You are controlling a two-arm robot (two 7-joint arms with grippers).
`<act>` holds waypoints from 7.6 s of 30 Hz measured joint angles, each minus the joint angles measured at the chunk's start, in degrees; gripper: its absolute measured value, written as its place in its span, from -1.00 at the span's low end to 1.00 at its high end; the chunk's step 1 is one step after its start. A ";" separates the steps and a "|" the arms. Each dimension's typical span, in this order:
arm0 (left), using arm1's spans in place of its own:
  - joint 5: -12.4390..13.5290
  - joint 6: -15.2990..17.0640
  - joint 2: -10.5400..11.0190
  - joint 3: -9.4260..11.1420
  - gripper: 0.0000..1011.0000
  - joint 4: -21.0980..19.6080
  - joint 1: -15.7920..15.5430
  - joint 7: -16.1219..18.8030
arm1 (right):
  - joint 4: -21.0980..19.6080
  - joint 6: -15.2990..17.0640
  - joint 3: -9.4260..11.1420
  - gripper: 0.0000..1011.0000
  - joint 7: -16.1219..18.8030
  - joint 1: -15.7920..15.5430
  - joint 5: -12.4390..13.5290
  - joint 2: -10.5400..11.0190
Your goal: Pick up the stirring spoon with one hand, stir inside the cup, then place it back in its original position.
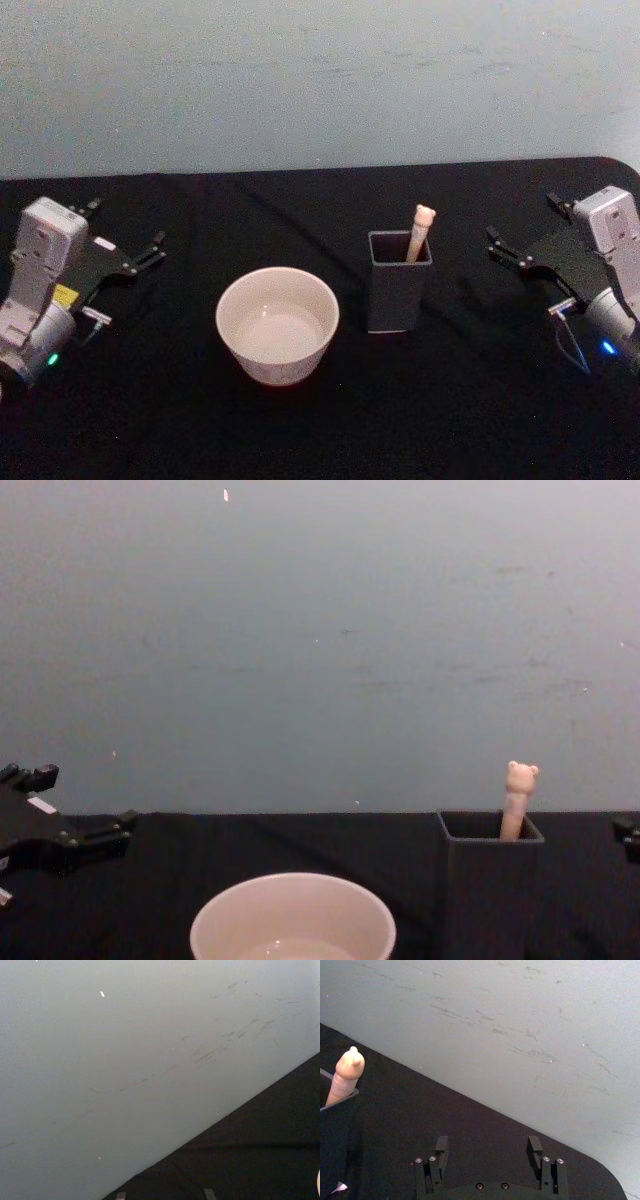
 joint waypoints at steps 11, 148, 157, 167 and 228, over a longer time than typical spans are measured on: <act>0.00 0.00 0.00 0.00 0.98 0.00 0.00 0.00 | 0.00 0.00 0.00 0.98 0.00 0.00 0.00 0.01; 0.00 0.00 0.00 0.00 0.98 0.00 0.00 0.00 | 1.51 6.06 5.97 0.48 29.73 2.34 17.50 -8.53; 0.00 0.00 0.00 0.00 0.98 0.00 0.00 0.00 | 1.51 6.01 5.97 -0.11 29.73 2.34 17.51 -8.53; 0.00 0.00 0.00 0.00 0.98 0.00 0.00 0.00 | 1.51 6.01 5.97 -0.58 29.73 2.34 17.52 -8.53; 0.00 0.00 0.00 0.00 0.98 0.00 0.00 0.01 | -6.19 7.44 8.47 -0.58 27.18 5.91 30.18 -9.76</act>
